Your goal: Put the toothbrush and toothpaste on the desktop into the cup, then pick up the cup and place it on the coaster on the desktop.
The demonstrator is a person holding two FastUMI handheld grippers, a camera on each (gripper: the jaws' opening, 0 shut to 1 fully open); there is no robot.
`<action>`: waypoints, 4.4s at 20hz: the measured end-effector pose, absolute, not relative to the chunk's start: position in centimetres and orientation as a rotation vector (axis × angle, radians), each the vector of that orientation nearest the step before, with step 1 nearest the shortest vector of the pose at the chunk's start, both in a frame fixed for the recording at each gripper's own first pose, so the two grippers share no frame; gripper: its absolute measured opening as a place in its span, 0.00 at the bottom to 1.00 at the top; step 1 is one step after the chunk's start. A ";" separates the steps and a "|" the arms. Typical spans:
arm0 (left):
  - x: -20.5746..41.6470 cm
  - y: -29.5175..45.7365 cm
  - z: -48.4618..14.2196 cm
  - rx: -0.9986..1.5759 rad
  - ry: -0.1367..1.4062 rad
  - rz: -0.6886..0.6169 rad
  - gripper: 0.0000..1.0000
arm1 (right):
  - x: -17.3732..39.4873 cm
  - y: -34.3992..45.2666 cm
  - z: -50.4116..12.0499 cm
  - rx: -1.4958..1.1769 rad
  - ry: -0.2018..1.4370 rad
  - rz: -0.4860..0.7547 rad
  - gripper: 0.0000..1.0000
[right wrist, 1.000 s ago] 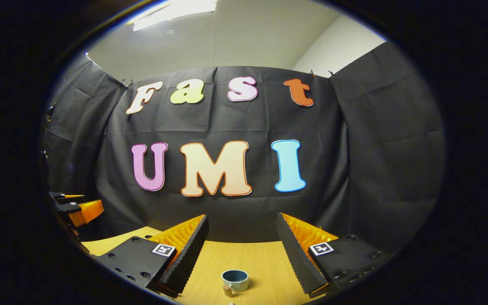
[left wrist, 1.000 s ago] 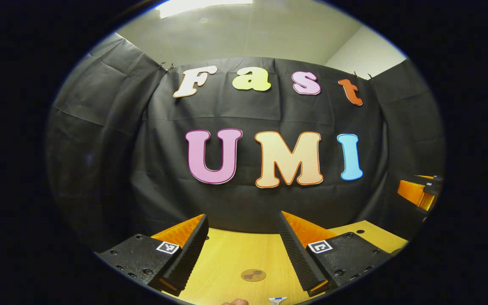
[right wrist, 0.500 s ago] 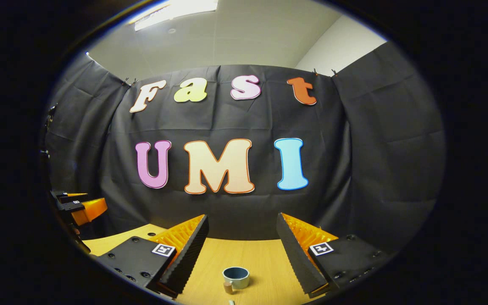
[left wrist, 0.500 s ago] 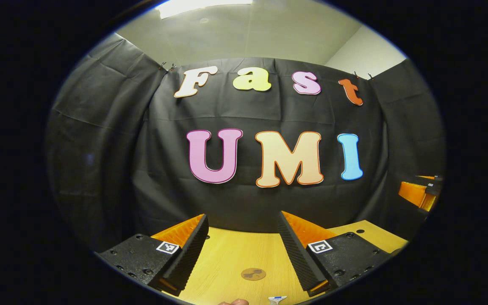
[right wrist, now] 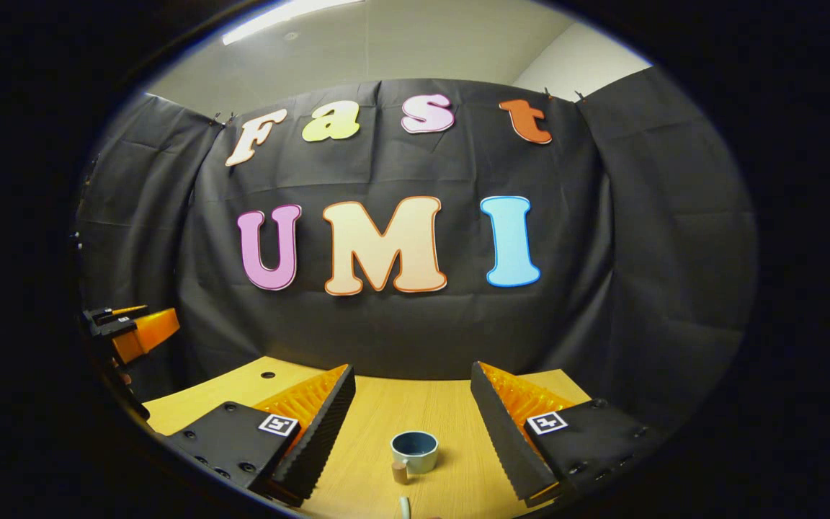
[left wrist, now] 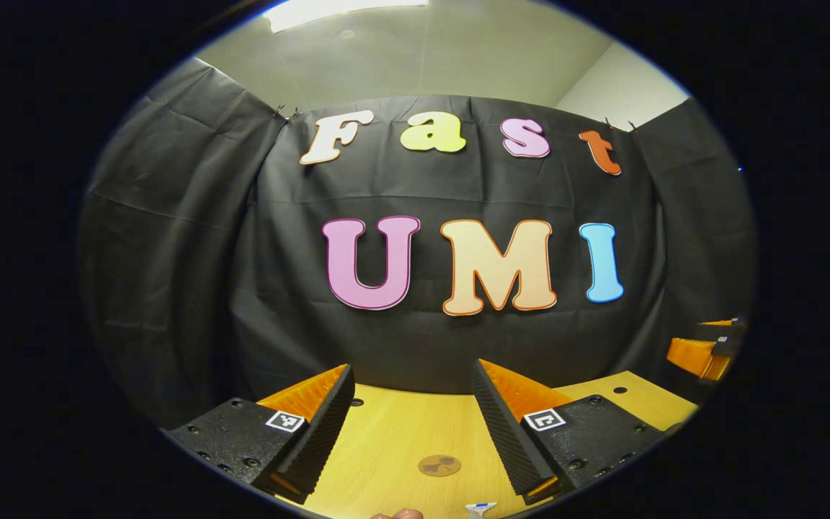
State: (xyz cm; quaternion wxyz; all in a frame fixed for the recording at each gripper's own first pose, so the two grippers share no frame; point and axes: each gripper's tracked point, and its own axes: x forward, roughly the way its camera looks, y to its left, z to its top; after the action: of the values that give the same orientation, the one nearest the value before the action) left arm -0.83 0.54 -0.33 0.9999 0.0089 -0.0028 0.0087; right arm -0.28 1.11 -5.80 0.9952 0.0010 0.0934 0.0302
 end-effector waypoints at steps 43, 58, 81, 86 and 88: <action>-0.2 1.3 -6.7 0.049 0.140 0.034 0.94 | -10.5 0.3 -38.9 -0.343 1.412 0.219 0.96; -1.4 -1.6 -14.8 0.083 0.315 -0.079 0.94 | -11.5 2.0 -39.1 -0.282 1.479 0.290 0.21; -10.7 -8.6 -34.4 0.133 1.010 -0.299 0.94 | -11.3 1.9 -39.0 -0.253 1.412 0.288 0.21; -12.1 -9.2 -36.5 0.133 1.104 -0.297 0.95 | -11.2 1.9 -38.9 -0.256 1.400 0.300 0.18; -12.2 -9.4 -36.5 0.130 1.111 -0.299 0.95 | -11.2 1.9 -38.9 -0.253 1.397 0.304 0.21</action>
State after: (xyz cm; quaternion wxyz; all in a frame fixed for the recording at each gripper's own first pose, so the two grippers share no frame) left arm -12.16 -9.42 -36.51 0.8372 0.0612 0.5248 -0.1415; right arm -11.21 1.94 -38.92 0.7479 -0.1159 0.6387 0.1390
